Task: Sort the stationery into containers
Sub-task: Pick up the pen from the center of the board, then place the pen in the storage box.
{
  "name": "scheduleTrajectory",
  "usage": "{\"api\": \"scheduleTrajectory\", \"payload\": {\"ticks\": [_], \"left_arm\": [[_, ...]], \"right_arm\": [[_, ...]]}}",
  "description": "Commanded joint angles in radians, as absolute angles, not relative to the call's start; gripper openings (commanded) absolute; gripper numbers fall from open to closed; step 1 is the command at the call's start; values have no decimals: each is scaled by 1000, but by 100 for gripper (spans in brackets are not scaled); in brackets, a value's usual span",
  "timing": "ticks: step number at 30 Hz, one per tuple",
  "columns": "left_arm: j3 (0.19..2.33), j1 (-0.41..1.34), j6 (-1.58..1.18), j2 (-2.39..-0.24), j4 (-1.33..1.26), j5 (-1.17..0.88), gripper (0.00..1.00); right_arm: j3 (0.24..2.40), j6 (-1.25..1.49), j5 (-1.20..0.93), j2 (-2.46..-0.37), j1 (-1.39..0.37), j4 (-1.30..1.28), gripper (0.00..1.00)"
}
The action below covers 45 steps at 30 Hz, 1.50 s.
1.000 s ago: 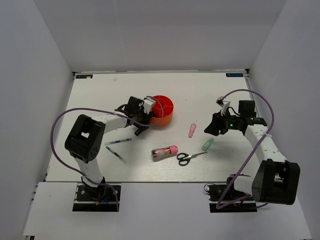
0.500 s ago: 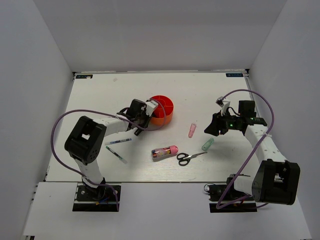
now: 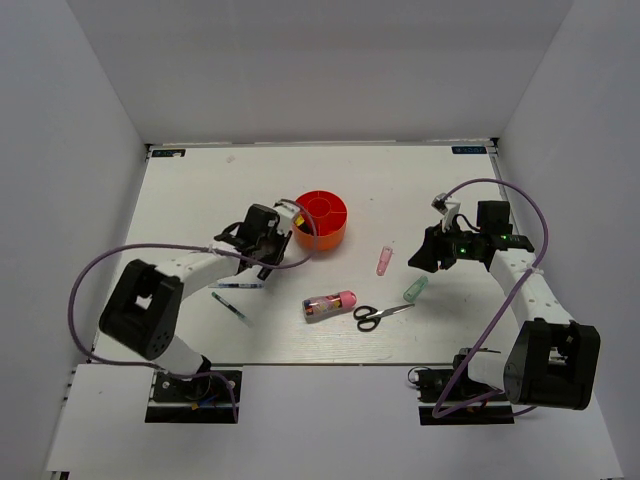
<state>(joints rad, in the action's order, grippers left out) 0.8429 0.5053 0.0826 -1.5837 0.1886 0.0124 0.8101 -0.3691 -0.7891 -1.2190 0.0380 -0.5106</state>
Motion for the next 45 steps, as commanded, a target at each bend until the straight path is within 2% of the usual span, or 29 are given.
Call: {"api": "scheduleTrajectory", "payload": {"ticks": [1, 2, 4, 5, 6, 8, 9, 15, 19, 23, 31, 39, 45], "left_arm": [[858, 502, -36, -1391, 213, 3, 0], [857, 502, -75, -1367, 207, -15, 0], [856, 503, -125, -1286, 158, -37, 0], [850, 503, -146, -1273, 143, -32, 0], [847, 502, -190, -1250, 76, -29, 0], [835, 511, -224, -1233, 31, 20, 0], [828, 517, -274, -1229, -60, 52, 0], [749, 552, -504, -1275, -360, 227, 0], [753, 604, -525, -1379, -604, 310, 0], [822, 658, -494, -1445, -687, 331, 0], [807, 680, -430, -1523, -773, 341, 0], [710, 680, -333, -1578, -1079, 261, 0], [658, 686, -212, -1569, -1192, 192, 0]], "right_arm": [[845, -376, -818, -1197, 37, -520, 52], [845, -376, -821, -1193, 37, -520, 52], [845, -374, -824, -1193, 35, -523, 41], [844, -376, -827, -1193, 35, -523, 34], [844, -371, -830, -1195, 37, -525, 19], [847, -370, -833, -1190, 35, -523, 7], [842, -368, -831, -1187, 35, -520, 4], [833, -359, -828, -1170, 40, -508, 4], [833, -360, -828, -1173, 38, -506, 8], [831, -362, -830, -1172, 38, -506, 9], [833, -373, -834, -1167, 37, -508, 9], [833, -383, -851, -1172, 37, -511, 10], [831, -387, -851, -1173, 38, -514, 10]]}}
